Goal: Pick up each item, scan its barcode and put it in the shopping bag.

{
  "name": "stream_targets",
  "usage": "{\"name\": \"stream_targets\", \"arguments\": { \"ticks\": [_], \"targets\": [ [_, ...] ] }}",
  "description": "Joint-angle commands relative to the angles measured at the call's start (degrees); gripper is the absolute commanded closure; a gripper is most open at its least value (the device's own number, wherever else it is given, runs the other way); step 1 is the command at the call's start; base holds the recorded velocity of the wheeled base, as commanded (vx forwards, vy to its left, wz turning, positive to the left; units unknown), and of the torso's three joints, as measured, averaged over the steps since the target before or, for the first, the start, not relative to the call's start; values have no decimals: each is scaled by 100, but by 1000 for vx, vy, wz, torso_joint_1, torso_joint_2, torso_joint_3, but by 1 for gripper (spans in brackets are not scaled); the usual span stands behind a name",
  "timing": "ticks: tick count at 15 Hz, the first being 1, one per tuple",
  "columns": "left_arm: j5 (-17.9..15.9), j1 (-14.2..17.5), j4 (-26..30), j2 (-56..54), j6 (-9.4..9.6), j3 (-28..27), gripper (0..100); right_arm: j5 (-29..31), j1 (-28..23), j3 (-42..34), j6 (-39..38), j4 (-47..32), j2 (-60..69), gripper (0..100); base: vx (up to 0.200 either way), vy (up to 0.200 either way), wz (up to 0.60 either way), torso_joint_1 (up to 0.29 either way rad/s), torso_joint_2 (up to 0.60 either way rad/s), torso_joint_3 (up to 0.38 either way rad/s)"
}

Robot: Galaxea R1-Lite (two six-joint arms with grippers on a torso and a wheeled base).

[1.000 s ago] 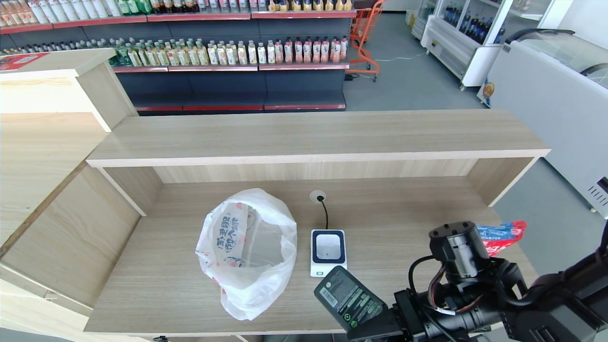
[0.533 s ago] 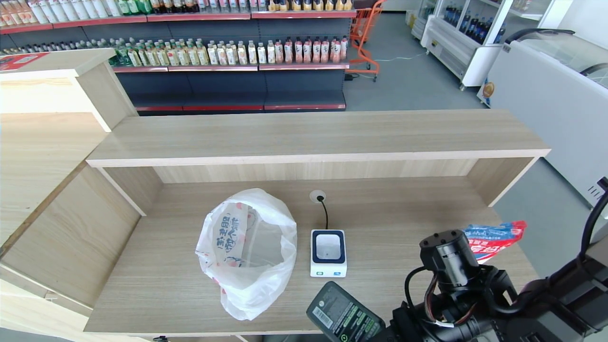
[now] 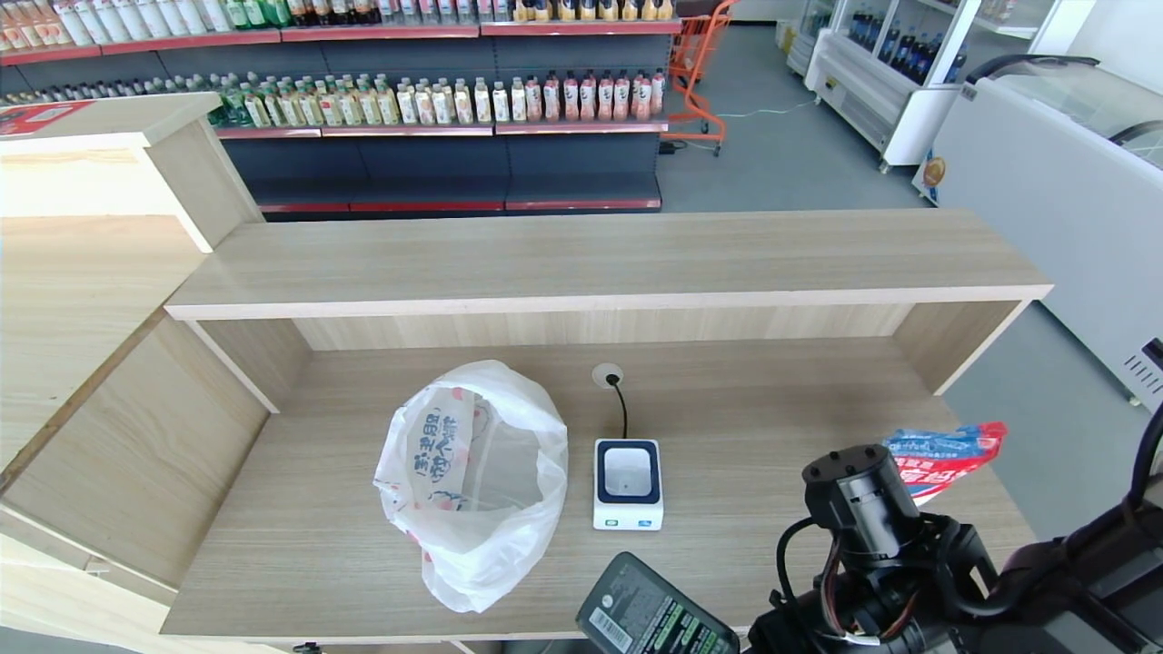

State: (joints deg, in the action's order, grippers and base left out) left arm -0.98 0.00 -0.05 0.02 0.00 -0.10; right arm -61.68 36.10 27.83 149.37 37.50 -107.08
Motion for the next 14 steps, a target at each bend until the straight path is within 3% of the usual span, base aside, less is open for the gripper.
{"name": "stream_targets", "arguments": {
  "ticks": [1,7,14],
  "targets": [
    [1,0,-4,-2,0,1,0,-1,73,12,13,3,73,100,0,0,0,0,0,0],
    [1,0,-4,-2,0,1,0,25,82,-436,180,-50,689,100,0,0,0,0,0,0],
    [1,0,-4,-2,0,1,0,42,55,-700,470,-841,1031,100,0,0,0,0,0,0]
  ]
}}
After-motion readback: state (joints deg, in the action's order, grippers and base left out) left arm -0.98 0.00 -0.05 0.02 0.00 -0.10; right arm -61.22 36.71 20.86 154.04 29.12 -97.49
